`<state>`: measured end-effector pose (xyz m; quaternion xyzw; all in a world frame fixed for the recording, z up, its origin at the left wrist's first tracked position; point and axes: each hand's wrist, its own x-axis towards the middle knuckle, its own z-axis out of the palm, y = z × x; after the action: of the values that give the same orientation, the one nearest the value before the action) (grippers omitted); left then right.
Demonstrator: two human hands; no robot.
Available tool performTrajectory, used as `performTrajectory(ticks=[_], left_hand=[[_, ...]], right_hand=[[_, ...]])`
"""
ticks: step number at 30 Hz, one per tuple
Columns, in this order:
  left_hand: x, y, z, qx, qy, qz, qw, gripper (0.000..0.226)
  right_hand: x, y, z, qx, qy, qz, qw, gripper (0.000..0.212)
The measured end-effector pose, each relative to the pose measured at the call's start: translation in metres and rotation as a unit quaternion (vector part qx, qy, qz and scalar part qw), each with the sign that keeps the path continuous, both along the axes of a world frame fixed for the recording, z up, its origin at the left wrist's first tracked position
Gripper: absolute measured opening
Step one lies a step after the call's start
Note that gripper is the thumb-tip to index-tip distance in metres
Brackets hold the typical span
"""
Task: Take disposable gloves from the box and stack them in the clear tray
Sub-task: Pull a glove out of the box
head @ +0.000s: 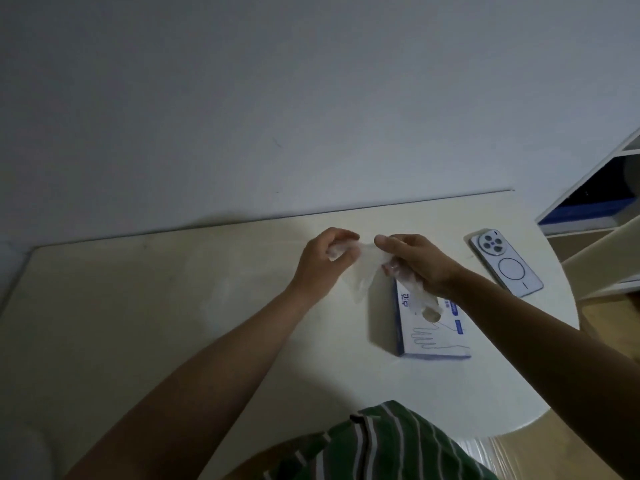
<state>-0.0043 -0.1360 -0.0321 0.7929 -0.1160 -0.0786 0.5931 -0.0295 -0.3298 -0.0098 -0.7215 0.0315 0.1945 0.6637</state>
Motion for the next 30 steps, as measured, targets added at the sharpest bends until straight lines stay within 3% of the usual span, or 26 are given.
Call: performTrajectory(ticks=[4, 7, 12, 14, 17, 21, 25, 28, 30], left_hand=[[0.001, 0.037, 0.006, -0.037, 0.066, -0.016, 0.997, 0.046], [0.001, 0.057, 0.006, -0.079, 0.113, 0.007, 0.990, 0.043], [0.003, 0.088, 0.001, -0.166, 0.186, 0.140, 0.958, 0.010], [0.006, 0.098, 0.000, -0.168, 0.223, 0.211, 0.937, 0.011], [0.007, 0.115, -0.005, -0.102, 0.195, 0.280, 0.934, 0.019], [0.004, 0.144, -0.017, 0.129, 0.070, 0.324, 0.935, 0.026], [0.001, 0.167, -0.025, 0.237, 0.023, 0.318, 0.918, 0.029], [-0.001, 0.172, -0.030, 0.304, 0.001, 0.279, 0.911, 0.026], [-0.004, 0.169, -0.030, 0.337, -0.010, 0.252, 0.907, 0.027]], right_hand=[[0.004, 0.030, 0.007, 0.099, -0.001, 0.031, 0.995, 0.018], [0.007, 0.050, 0.009, 0.165, 0.036, 0.005, 0.986, 0.011], [0.013, 0.088, 0.003, 0.112, 0.034, 0.045, 0.992, 0.023], [0.016, 0.103, -0.002, 0.021, 0.029, 0.070, 0.997, 0.025], [0.018, 0.122, -0.006, -0.103, 0.032, 0.104, 0.989, 0.024], [0.023, 0.138, -0.008, -0.165, 0.030, 0.075, 0.983, 0.037], [0.032, 0.140, -0.007, -0.178, 0.013, -0.009, 0.984, 0.021], [0.035, 0.146, -0.007, -0.316, -0.160, -0.105, 0.929, 0.021], [0.034, 0.156, -0.001, -0.318, -0.323, -0.127, 0.882, 0.022]])
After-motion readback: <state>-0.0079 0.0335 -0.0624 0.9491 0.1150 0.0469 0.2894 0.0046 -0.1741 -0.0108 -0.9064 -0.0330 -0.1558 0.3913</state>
